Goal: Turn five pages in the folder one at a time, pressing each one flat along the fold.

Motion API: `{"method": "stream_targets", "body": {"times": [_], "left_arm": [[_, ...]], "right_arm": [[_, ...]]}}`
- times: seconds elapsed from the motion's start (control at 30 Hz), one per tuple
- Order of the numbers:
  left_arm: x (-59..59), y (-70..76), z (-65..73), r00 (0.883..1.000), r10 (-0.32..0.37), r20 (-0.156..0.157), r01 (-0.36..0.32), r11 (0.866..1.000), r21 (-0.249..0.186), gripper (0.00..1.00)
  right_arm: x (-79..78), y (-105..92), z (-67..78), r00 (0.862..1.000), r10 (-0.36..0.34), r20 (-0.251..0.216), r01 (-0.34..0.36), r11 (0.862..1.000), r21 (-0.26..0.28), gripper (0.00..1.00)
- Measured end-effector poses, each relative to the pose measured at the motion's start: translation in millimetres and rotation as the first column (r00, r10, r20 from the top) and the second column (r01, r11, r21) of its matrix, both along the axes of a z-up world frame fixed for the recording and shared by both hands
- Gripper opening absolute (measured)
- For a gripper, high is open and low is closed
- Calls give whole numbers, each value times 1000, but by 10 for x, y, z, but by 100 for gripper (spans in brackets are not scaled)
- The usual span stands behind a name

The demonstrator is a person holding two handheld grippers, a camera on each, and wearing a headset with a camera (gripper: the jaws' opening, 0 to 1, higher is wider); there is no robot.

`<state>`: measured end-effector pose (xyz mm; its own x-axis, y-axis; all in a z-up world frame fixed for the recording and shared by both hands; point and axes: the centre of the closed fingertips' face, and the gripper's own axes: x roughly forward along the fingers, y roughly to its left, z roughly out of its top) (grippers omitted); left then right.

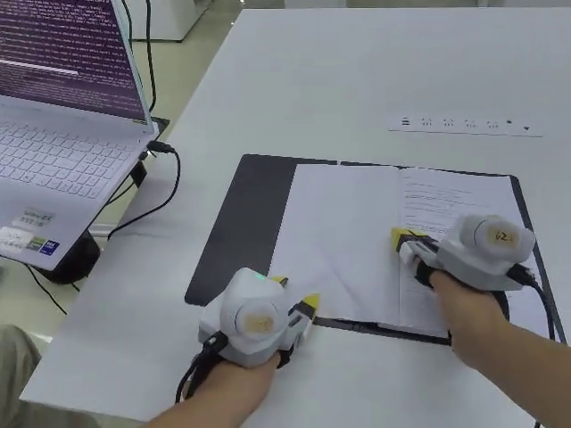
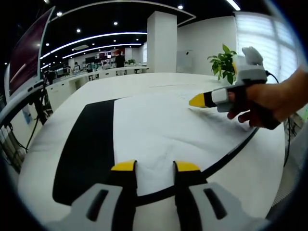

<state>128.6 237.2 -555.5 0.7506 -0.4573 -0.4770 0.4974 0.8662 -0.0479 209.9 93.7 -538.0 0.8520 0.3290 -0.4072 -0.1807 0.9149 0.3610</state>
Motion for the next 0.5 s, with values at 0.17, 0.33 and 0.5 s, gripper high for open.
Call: {"method": "stream_targets", "body": {"times": [0.17, 0.33, 0.5], "left_arm": [[-3, 1, 2, 1000, 4, 7, -4, 1000, -7, 28], [-4, 0, 9, 1000, 9, 9, -8, 1000, -13, 28], [1, 2, 7, 1000, 10, 10, -10, 1000, -16, 29]], "right_arm": [[97, -33, -15, 1000, -8, 8, 8, 1000, -2, 0], [190, -48, -4, 1000, -7, 13, 7, 1000, -10, 0], [310, -72, -14, 1000, -10, 20, 10, 1000, -14, 0]]}}
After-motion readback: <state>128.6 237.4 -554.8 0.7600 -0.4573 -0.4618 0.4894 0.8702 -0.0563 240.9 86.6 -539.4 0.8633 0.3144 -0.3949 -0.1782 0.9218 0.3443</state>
